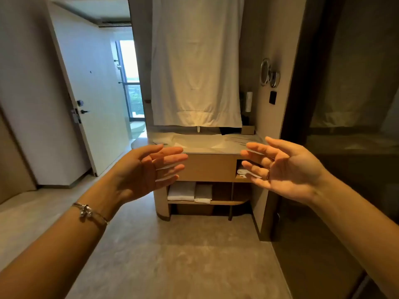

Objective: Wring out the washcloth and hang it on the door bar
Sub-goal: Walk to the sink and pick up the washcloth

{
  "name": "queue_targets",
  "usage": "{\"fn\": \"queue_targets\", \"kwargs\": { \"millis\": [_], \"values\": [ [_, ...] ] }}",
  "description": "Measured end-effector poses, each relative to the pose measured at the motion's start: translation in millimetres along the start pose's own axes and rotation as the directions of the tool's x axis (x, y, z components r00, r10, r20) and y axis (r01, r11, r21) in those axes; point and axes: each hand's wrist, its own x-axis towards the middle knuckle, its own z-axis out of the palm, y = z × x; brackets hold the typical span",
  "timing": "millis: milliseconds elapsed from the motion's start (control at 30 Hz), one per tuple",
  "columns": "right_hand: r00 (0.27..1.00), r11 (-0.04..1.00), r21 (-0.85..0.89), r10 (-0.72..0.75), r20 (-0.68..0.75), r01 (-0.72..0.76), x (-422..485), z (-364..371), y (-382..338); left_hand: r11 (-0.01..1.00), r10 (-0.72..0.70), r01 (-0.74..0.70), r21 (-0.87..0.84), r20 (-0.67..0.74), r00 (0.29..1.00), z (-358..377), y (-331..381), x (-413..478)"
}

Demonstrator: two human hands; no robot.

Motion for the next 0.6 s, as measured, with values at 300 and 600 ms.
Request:
{"fn": "queue_targets", "kwargs": {
  "millis": [300, 600],
  "values": [
    [0.999, 0.998, 0.059, 0.036, -0.030, -0.034, 56, -2, 0, 0.997, -0.016, 0.020, -0.073, 0.055, 0.998, -25, 12, 61],
    [0.981, 0.980, 0.057, 0.192, -0.039, -0.189, 99, -47, 13, 0.948, -0.246, 0.258, -0.186, 0.083, 0.966, -19, -20, 136]
  ]
}}
